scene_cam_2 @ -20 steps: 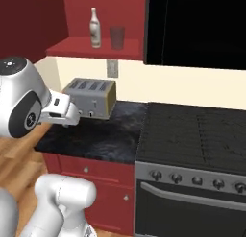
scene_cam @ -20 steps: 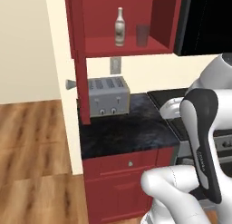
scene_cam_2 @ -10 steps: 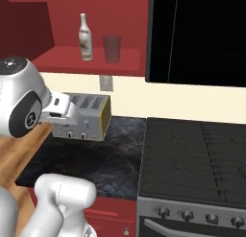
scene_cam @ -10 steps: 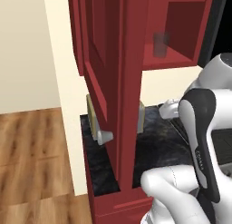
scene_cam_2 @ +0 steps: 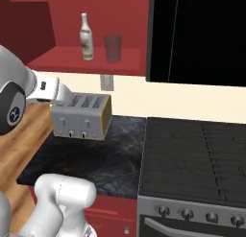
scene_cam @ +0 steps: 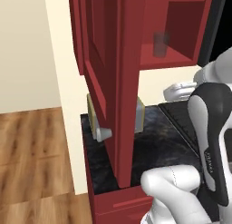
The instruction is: There is a bowl on the dining counter. Grab a lemon wedge from the fridge and place it in the bowl. Then get the liquor bottle and glass cup from the cabinet and place them next to the bowl.
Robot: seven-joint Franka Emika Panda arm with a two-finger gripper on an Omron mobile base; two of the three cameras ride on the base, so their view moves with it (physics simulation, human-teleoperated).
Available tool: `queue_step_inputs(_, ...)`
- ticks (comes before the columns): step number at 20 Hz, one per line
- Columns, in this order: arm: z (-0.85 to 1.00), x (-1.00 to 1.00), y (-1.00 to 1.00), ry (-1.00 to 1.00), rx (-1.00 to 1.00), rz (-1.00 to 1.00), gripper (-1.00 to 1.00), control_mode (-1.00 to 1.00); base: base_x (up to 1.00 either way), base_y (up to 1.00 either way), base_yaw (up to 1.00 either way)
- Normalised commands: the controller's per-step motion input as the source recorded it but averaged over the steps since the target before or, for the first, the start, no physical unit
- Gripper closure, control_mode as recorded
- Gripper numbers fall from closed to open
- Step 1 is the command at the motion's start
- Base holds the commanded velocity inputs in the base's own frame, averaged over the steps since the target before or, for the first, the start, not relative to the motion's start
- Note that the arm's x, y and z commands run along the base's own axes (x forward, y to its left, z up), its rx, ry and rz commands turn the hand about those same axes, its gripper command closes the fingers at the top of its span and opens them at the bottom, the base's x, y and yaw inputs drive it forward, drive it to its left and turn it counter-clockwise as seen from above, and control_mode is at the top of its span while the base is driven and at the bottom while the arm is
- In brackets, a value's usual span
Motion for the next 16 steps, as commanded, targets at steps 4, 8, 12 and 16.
queue_step_inputs(4,0.74,0.05,0.00,-0.24,0.00,0.00,-1.00,-1.00,0.00,0.00,0.00)
queue_step_inputs(8,0.55,0.33,0.00,-0.12,0.00,0.00,-1.00,-1.00,0.00,0.00,0.00)
queue_step_inputs(12,0.34,0.57,0.00,-0.03,0.00,0.00,-1.00,-1.00,0.00,0.00,0.00)
queue_step_inputs(16,0.12,0.58,0.00,-0.03,0.00,0.00,-1.00,-1.00,0.00,0.00,0.00)
